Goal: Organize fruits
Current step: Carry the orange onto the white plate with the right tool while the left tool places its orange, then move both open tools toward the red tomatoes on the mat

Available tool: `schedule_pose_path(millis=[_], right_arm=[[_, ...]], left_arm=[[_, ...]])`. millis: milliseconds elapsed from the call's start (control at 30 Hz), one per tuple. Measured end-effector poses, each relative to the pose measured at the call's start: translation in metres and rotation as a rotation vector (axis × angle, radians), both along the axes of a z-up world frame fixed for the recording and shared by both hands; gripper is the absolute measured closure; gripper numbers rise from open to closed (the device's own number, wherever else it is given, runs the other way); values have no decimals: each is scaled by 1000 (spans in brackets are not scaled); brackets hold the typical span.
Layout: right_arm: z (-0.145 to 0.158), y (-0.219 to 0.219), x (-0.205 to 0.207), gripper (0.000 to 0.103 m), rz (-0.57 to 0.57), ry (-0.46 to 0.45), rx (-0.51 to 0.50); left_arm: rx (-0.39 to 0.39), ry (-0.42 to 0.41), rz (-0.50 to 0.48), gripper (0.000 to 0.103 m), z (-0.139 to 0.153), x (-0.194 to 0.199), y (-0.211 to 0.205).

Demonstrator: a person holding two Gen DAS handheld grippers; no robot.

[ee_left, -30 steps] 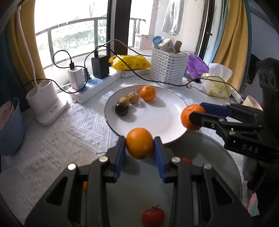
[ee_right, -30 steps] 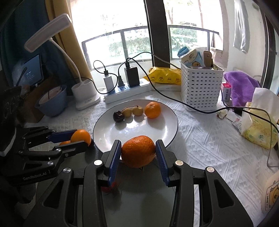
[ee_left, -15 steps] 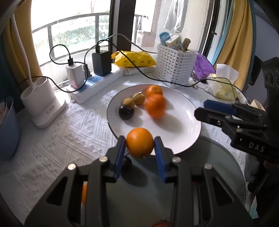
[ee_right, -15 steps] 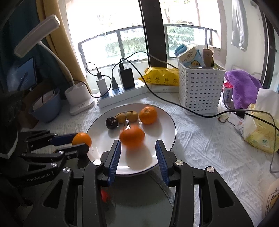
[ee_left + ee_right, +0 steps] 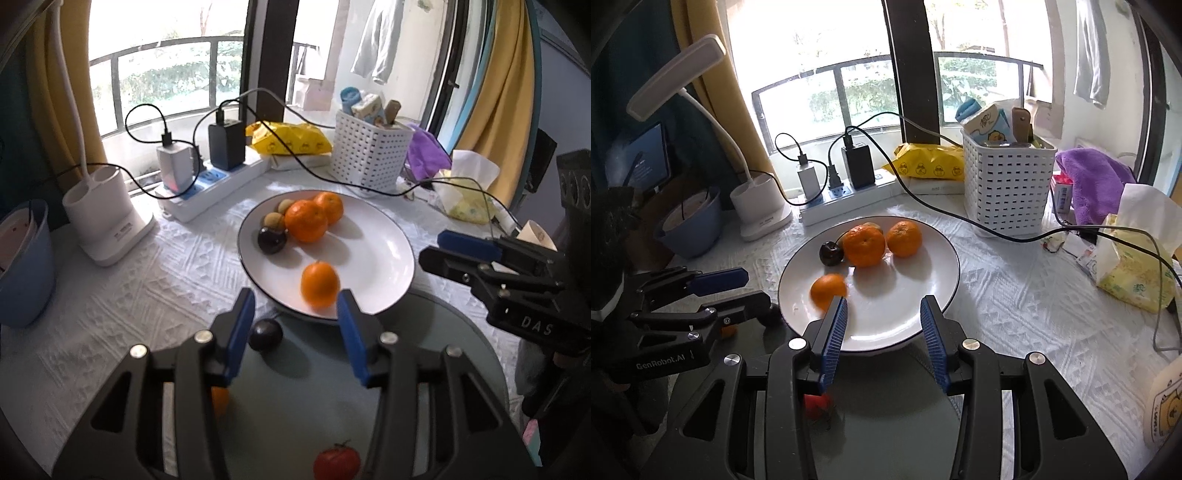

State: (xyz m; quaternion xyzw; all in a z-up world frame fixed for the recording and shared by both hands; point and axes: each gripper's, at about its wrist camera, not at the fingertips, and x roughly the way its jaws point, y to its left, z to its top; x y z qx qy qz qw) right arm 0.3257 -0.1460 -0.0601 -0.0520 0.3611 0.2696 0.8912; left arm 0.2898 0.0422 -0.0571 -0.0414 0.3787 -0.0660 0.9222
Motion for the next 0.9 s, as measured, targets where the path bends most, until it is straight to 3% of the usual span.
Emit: schedule_pose_path(millis=[500, 900], right_arm=[[6, 5, -35, 59, 14, -14, -10], [-6, 9, -60, 59, 28, 8, -25]], left_arm=[[-14, -22, 4, 55, 5, -39, 4], [-32, 0, 11, 56, -7, -67, 4]])
